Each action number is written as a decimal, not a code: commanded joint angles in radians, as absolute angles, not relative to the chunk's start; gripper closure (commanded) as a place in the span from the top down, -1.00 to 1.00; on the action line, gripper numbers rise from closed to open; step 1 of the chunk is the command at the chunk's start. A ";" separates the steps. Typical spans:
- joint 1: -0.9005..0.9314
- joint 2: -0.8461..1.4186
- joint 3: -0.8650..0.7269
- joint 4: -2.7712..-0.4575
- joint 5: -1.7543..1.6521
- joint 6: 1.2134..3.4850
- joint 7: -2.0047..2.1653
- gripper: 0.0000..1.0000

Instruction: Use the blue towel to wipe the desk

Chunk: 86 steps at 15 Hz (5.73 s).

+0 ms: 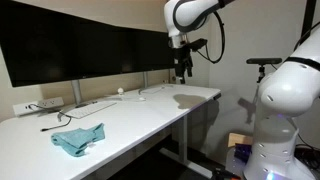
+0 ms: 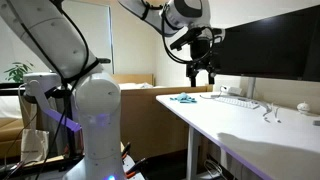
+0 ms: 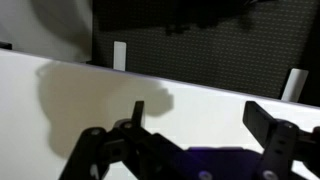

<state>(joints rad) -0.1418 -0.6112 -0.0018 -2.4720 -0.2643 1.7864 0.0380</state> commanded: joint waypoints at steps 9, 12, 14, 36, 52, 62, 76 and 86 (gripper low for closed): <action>-0.124 -0.611 -0.016 -2.470 -0.272 1.782 0.046 1.00; -0.124 -0.611 -0.016 -2.470 -0.272 1.782 0.046 1.00; -0.124 -0.611 -0.016 -2.470 -0.272 1.782 0.046 1.00; -0.115 -0.600 0.004 -2.461 -0.253 1.784 0.091 1.00; 0.052 -0.277 0.244 -2.185 0.005 2.013 0.564 1.00; 0.186 0.077 0.306 -1.893 -0.220 2.077 0.792 1.00; 0.289 0.215 0.229 -1.745 -0.221 2.072 0.747 1.00; 0.331 0.381 0.203 -1.637 -0.209 2.090 0.718 1.00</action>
